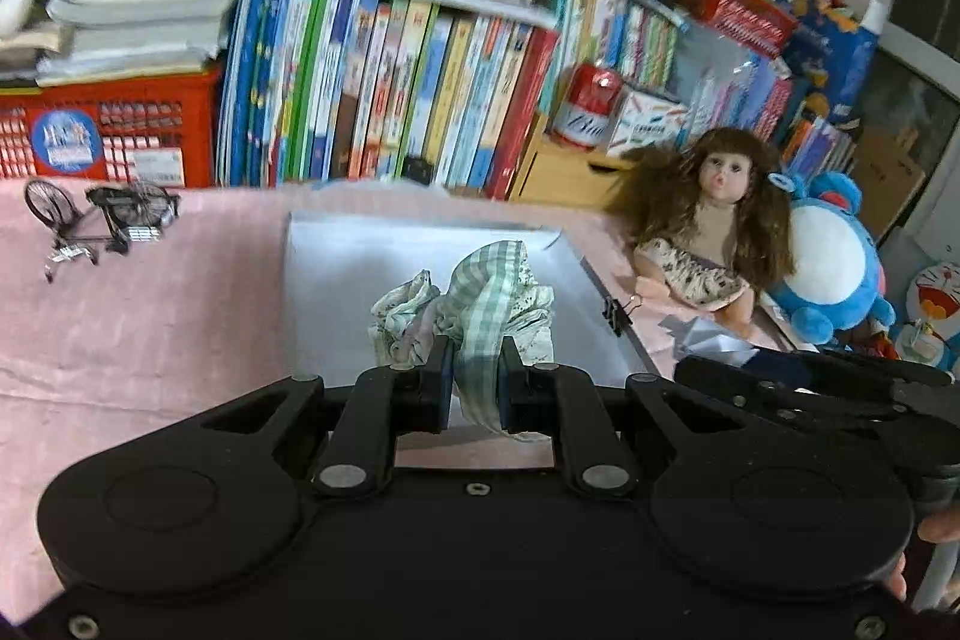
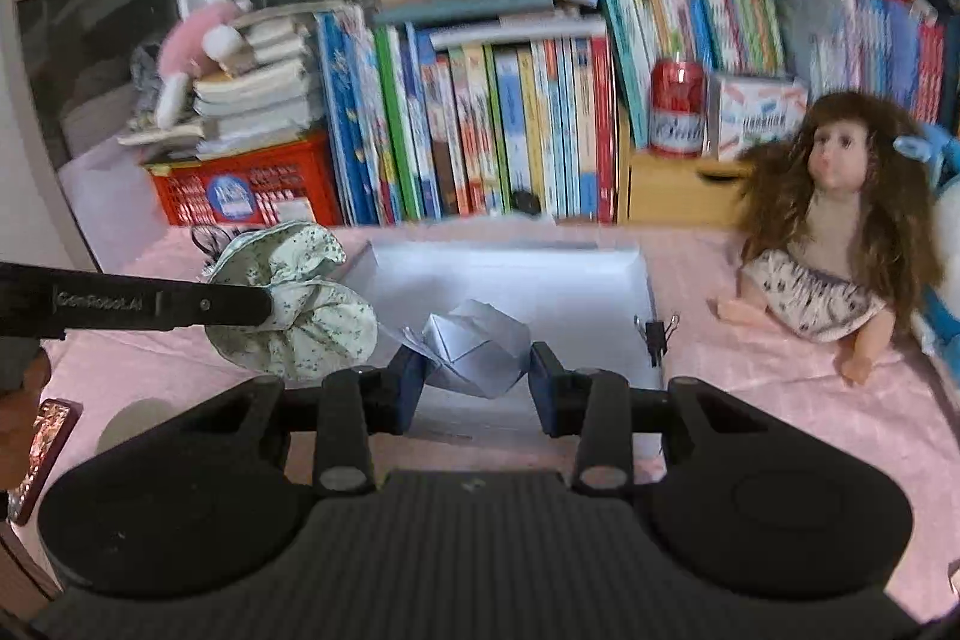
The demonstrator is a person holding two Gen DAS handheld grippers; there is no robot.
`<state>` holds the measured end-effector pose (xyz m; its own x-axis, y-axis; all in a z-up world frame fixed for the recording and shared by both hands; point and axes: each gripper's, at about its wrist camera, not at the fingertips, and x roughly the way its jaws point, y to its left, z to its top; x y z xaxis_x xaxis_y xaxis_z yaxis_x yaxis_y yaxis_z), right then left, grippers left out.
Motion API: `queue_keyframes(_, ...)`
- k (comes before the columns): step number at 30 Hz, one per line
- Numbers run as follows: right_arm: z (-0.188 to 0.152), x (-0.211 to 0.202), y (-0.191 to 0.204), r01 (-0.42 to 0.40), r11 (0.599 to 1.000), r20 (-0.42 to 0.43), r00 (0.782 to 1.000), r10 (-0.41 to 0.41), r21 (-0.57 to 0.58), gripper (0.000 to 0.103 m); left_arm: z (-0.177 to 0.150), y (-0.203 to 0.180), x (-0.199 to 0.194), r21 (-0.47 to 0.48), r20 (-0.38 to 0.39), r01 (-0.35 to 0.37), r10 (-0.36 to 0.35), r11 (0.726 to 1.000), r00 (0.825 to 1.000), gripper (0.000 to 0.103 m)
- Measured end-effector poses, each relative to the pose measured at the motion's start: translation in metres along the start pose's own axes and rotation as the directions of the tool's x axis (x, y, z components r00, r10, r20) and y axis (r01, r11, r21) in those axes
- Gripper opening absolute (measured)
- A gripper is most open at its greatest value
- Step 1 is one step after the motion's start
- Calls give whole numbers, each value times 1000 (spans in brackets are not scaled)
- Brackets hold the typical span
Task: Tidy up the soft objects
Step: 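Carry the checked cloth with the left gripper and the white paper with the right gripper over the white tray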
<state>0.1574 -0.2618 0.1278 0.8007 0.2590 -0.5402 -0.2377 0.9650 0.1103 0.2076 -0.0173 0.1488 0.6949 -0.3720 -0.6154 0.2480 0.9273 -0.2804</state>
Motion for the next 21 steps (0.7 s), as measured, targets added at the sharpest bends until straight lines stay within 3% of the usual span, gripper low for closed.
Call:
queue_keyframes(8, 13, 80, -25, 69, 994, -214, 975, -50, 80, 44, 21, 12, 78, -75, -149, -45, 34, 996, 988, 13)
queue_keyframes(13, 7, 115, -34, 107, 991, -284, 955, -82, 76, 44, 19, 18, 117, -103, -216, -92, 68, 990, 974, 13)
queue_keyframes(21, 6, 142, -39, 128, 990, -344, 934, -99, 62, 44, 18, 20, 146, -114, -243, -116, 86, 987, 966, 14)
